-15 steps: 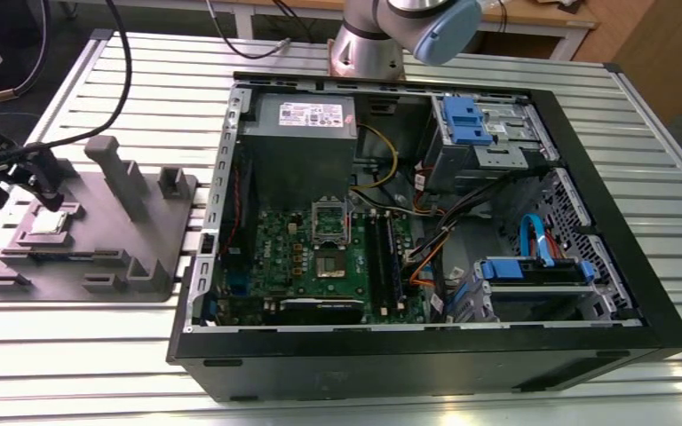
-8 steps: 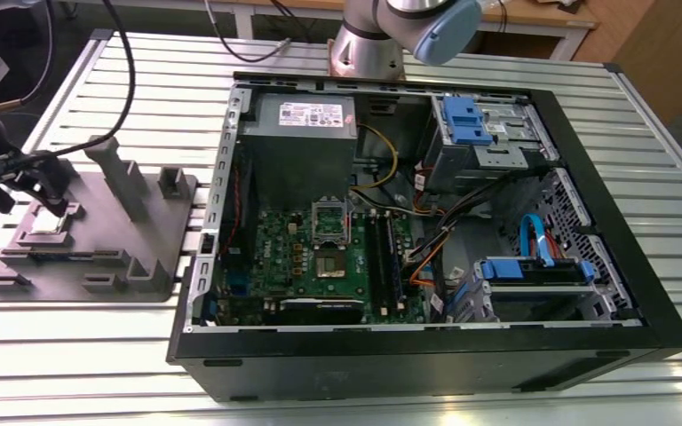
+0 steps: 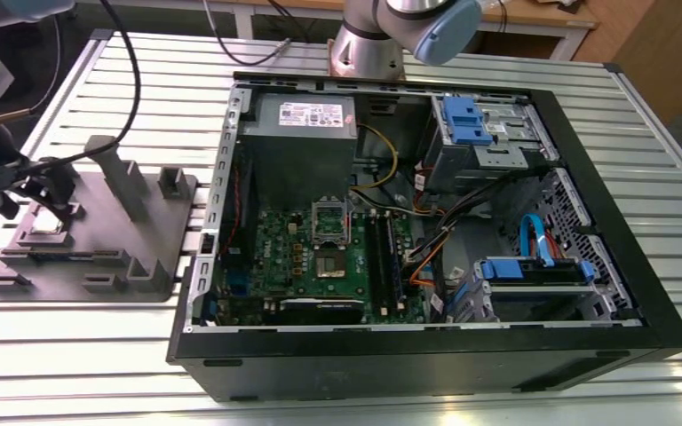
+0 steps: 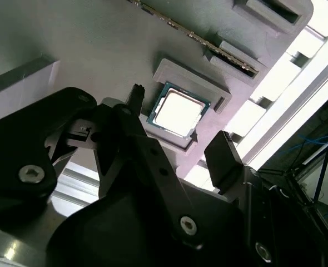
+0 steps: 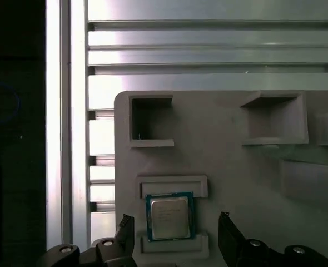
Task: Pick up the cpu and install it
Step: 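Pick up the cpu and move it towards the insertion slot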
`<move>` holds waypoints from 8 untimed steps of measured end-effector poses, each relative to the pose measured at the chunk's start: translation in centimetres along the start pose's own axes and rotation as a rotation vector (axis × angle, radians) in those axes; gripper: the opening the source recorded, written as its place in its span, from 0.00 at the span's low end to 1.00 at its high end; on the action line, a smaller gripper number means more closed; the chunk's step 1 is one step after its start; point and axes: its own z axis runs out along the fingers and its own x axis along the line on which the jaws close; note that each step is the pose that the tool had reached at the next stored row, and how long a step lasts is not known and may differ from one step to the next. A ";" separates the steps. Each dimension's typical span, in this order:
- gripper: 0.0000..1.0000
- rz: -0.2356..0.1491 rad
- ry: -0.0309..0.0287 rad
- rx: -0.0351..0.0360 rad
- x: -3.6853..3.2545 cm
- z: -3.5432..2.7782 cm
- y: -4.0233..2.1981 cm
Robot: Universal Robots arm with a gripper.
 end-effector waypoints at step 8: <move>0.71 -0.016 0.0027 -0.0015 0.04 1.05 -0.04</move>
